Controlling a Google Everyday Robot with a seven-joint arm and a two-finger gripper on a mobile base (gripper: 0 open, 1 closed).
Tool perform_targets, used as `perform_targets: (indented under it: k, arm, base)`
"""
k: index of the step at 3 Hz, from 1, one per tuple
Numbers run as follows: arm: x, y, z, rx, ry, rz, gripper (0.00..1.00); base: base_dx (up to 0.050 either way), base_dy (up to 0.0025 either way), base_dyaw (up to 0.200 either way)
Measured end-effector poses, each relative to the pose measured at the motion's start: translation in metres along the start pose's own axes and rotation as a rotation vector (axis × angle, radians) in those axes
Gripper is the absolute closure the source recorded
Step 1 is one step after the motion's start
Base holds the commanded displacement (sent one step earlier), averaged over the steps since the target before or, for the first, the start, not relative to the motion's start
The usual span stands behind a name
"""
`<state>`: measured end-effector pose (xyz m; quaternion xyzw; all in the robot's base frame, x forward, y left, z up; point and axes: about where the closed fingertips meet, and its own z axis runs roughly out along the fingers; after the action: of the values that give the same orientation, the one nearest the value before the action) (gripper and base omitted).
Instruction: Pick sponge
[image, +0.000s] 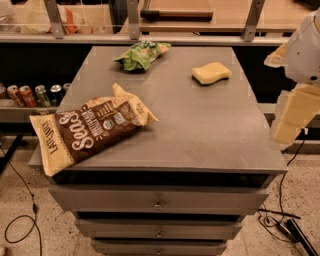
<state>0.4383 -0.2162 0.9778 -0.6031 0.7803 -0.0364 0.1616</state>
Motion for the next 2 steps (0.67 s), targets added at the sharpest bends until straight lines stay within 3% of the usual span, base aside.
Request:
perform_targets:
  k: [1, 2]
  arm:
    - [0.0000, 0.0000, 0.0000, 0.000, 0.000, 0.000, 0.00]
    - [0.0000, 0.0000, 0.0000, 0.000, 0.000, 0.000, 0.00]
  base:
    - [0.015, -0.00058, -0.078]
    - [0.000, 0.00000, 0.000]
